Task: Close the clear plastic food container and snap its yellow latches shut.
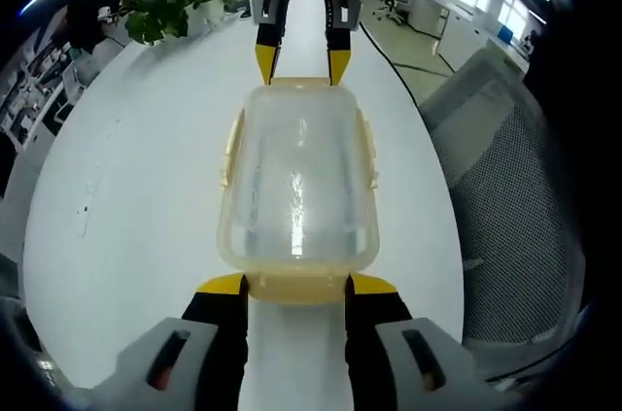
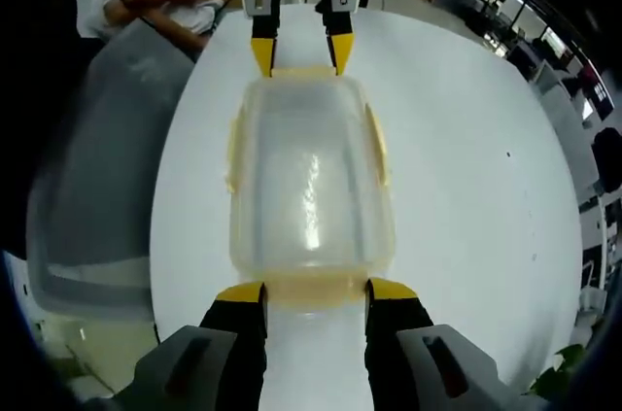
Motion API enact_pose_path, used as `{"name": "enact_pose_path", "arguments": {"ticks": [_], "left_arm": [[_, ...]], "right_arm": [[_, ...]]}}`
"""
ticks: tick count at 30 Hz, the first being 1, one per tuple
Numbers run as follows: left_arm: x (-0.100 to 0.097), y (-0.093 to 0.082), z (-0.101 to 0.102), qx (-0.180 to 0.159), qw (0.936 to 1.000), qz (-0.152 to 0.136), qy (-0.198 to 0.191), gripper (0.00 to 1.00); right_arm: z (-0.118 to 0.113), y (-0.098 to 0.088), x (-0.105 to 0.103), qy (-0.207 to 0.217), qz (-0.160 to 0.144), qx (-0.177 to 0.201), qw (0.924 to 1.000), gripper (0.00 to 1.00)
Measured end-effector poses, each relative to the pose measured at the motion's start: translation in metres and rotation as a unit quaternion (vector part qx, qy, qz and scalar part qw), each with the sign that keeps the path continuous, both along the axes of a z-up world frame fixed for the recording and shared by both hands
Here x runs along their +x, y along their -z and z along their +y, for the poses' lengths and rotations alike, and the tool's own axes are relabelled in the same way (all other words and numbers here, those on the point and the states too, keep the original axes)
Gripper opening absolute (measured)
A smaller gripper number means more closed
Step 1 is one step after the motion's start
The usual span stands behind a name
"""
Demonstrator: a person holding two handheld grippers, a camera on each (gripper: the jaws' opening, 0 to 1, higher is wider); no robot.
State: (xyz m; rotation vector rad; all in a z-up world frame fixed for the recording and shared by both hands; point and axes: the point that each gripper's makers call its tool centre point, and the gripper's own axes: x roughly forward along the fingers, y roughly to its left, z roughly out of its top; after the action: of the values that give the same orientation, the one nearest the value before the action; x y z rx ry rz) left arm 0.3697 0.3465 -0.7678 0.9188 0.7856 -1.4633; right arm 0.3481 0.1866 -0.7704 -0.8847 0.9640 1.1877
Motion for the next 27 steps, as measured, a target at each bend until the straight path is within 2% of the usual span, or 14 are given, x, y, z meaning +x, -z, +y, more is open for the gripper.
{"name": "enact_pose_path", "arguments": {"ticks": [16, 27], "left_arm": [[-0.003, 0.003, -0.025, -0.005, 1.0, 0.004, 0.002, 0.37], [-0.005, 0.007, -0.025, -0.003, 0.9999, 0.011, 0.003, 0.37]], "right_arm": [[-0.024, 0.004, -0.004, 0.002, 0.003, -0.013, 0.9999, 0.38], [-0.025, 0.008, -0.005, 0.002, 0.007, -0.008, 0.9999, 0.38]]}}
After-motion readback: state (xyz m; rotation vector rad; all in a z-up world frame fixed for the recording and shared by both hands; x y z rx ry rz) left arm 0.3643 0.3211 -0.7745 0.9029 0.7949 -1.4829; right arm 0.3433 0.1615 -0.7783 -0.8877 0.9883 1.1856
